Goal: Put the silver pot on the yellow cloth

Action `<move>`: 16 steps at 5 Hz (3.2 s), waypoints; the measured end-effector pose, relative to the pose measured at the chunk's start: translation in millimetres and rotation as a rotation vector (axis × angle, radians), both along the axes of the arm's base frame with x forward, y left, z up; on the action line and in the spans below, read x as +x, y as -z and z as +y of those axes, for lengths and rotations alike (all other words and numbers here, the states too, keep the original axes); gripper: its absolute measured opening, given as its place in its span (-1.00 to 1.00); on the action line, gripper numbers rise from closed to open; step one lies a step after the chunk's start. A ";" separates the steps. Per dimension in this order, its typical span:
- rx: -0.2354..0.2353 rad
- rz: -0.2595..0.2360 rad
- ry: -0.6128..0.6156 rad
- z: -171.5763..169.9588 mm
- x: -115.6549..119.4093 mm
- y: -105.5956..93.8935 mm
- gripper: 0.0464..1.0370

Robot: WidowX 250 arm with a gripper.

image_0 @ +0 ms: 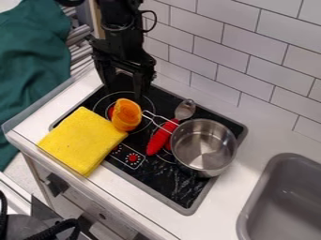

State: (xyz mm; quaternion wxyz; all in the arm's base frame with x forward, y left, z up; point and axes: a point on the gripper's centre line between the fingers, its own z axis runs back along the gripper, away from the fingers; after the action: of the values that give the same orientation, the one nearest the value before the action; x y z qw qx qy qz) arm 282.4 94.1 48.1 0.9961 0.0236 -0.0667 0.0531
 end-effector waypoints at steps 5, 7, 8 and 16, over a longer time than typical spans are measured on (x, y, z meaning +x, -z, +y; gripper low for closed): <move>-0.076 -0.006 0.189 -137.4 -20.9 14.2 0.93; -0.058 0.043 0.277 -183.1 -14.1 34.9 0.93; -0.054 0.060 0.285 -189.8 2.4 49.7 0.93; -0.053 0.099 0.213 -154.7 21.3 88.5 -0.90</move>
State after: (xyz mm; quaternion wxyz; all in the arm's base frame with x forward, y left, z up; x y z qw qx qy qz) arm 303.6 -60.5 -40.4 0.9984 -0.0075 -0.0183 -0.0522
